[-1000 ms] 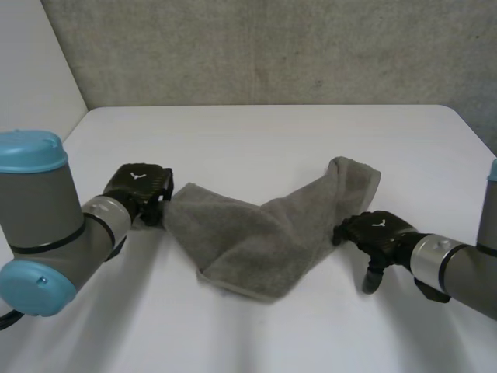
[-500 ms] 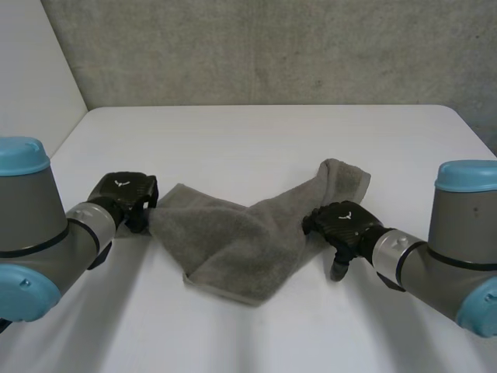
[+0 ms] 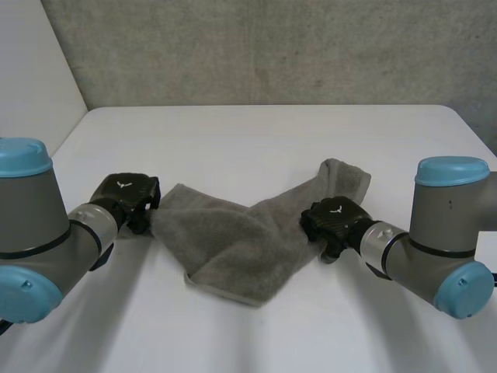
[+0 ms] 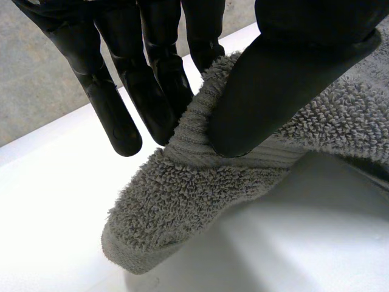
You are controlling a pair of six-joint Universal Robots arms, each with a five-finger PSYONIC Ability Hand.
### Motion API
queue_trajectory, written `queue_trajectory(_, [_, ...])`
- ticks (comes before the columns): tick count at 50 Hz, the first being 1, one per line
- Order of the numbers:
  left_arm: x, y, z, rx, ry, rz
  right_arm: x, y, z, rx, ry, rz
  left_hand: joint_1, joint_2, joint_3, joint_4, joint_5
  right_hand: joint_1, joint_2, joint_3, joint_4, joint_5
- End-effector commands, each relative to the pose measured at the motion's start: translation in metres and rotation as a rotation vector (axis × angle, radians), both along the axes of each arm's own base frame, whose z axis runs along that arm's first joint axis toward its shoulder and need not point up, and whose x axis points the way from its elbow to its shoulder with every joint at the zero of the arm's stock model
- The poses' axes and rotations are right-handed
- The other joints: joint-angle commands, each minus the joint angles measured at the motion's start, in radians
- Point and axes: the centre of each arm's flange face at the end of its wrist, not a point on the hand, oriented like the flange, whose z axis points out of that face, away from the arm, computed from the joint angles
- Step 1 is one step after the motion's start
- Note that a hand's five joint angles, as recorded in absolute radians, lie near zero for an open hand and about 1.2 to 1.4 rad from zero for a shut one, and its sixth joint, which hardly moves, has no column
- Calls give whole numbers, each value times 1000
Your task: Fold the towel.
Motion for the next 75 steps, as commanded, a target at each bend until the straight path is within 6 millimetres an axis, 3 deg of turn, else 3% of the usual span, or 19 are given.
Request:
queue_trajectory(1, [0,0,0,0,0,-1,2,-6,-3,-10,3,-5,218,179,183,179,201,30,31,32,31,32])
queue_trajectory(13, [-1,0,0,0,0,-3,3,-11,-4,-22,6,-3,218,179,183,179,201,406,407,408,407,408])
queue_trajectory(18, [-1,1,0,1,0,-4,4,-12,-9,-15,11,-5,218,179,183,179,201,347,348,349,348,349])
queue_trajectory(22, [-1,1,0,1,0,-4,4,-13,-12,-10,15,-8,218,179,183,179,201,5,6,6,5,7])
queue_trajectory(26, [-1,1,0,1,-1,-3,4,-13,-12,-11,16,-7,218,179,183,179,201,18,19,20,19,20])
queue_trajectory(29, [-1,1,0,1,-1,-3,3,-12,-11,-12,15,-7,218,179,183,179,201,121,122,123,122,123])
queue_trajectory(33, [-1,1,0,0,-1,-1,4,-13,-7,-28,7,-7,218,179,183,179,201,563,564,564,563,564])
queue_trajectory(35, [-1,1,0,0,-1,-1,4,-14,-3,-37,2,-7,218,179,183,179,201,578,579,580,579,580])
queue_trajectory(40, [-2,2,1,-3,0,-6,2,-15,16,-76,-23,-19,218,179,183,179,201,578,579,580,579,580])
queue_trajectory(48, [-1,4,6,-7,-1,-7,-2,-11,66,-179,-66,-23,218,179,183,179,201,578,579,580,579,580])
queue_trajectory(50, [3,10,28,-31,8,-2,-4,-4,93,-214,-76,-17,218,179,183,179,201,578,579,580,579,580])
queue_trajectory(51, [3,10,28,-31,8,-2,-4,-4,93,-214,-76,-17,218,179,183,179,201,578,579,580,579,580])
queue_trajectory(53, [7,19,51,-54,17,4,-10,3,123,-238,-86,-10,218,179,183,179,201,578,579,580,579,580])
queue_trajectory(56, [9,25,65,-76,25,2,-17,1,141,-256,-92,-24,218,179,183,179,201,578,579,580,579,580])
queue_trajectory(58, [16,36,93,-132,49,-4,-38,-6,174,-277,-102,-62,218,179,183,179,201,578,579,580,579,580])
queue_trajectory(59, [16,36,93,-133,49,-4,-38,-6,174,-277,-102,-63,218,179,183,179,201,578,579,580,579,580])
queue_trajectory(61, [28,39,115,-188,67,11,-56,-7,199,-268,-108,-79,218,179,183,179,201,578,579,580,579,580])
queue_trajectory(67, [38,43,126,-183,80,-8,-71,-7,212,-201,-93,-72,218,179,183,179,201,578,579,580,579,580])
queue_trajectory(75, [40,37,100,-40,81,-44,-70,-15,190,-149,-2,-22,218,179,183,179,201,578,579,580,579,580])
